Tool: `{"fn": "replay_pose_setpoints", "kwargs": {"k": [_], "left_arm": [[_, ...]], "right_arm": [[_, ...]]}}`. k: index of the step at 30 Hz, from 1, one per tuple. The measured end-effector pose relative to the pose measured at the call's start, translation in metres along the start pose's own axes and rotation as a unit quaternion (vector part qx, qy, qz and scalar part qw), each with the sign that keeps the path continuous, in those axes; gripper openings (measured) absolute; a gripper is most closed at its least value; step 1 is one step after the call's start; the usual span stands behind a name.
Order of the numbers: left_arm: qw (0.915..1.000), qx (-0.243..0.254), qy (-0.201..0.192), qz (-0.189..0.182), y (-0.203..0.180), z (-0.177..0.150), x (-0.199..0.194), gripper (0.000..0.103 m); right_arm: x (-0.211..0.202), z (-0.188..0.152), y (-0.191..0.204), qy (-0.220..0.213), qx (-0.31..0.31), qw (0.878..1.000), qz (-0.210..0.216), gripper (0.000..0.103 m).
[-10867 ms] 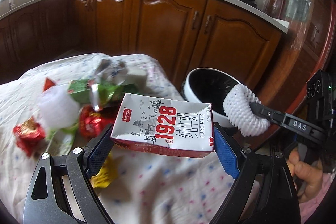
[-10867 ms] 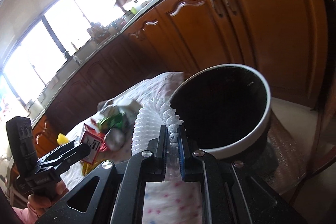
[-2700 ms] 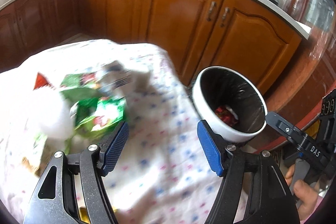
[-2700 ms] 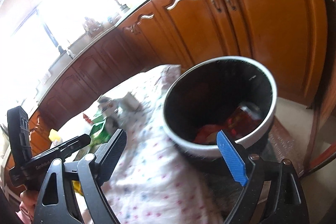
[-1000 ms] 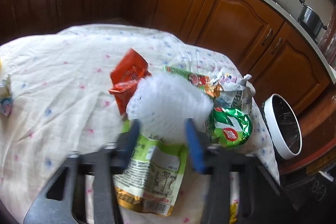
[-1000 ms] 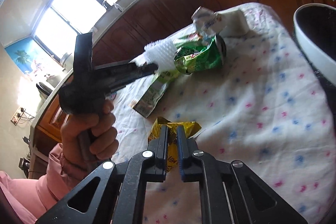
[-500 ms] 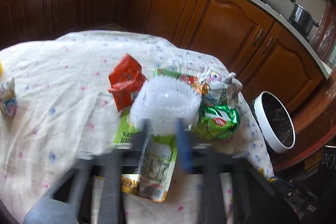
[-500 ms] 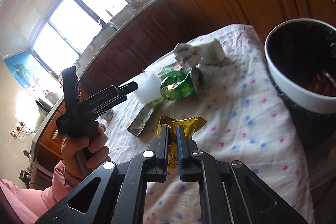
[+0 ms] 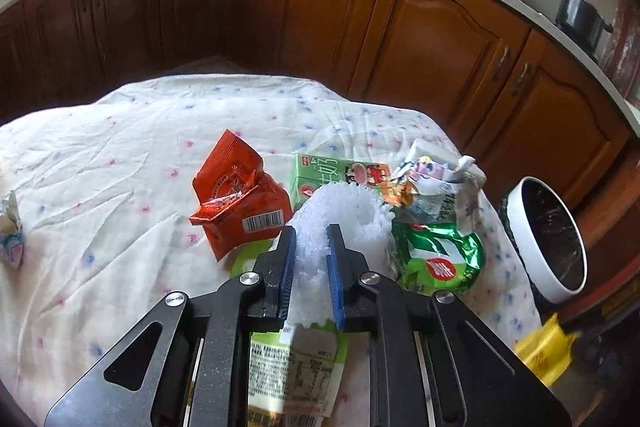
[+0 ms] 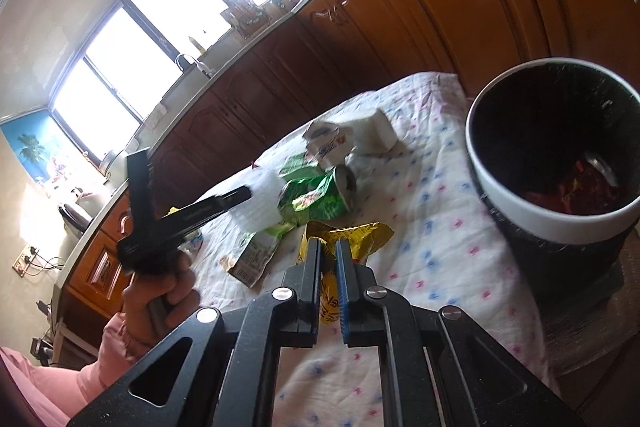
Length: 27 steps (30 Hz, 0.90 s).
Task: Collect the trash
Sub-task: 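Grasp the white foam net with the left tool while the right tool grasps the yellow packet, then carry the foam net and yellow packet with both tools over the bin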
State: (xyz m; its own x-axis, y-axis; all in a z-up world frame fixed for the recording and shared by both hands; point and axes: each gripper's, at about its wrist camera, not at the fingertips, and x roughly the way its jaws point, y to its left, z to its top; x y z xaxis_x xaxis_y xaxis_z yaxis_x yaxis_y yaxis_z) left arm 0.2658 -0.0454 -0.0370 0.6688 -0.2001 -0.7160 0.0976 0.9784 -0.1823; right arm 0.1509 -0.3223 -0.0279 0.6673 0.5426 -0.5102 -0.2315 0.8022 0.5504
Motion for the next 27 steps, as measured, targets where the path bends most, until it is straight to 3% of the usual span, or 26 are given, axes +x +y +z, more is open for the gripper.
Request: {"fn": "replay_pose_setpoints", "kwargs": {"k": [15, 27], "left_arm": [[0.9985, -0.031, -0.027, -0.037, -0.026, -0.029, -0.075, 0.013], [0.9941, 0.029, 0.001, -0.104, -0.112, -0.041, -0.064, 0.013]], "right_arm": [[-0.040, 0.008, -0.032, -0.041, 0.009, 0.999, -0.018, 0.007], [-0.073, 0.028, -0.075, -0.076, 0.016, 0.994, -0.074, 0.007]]}}
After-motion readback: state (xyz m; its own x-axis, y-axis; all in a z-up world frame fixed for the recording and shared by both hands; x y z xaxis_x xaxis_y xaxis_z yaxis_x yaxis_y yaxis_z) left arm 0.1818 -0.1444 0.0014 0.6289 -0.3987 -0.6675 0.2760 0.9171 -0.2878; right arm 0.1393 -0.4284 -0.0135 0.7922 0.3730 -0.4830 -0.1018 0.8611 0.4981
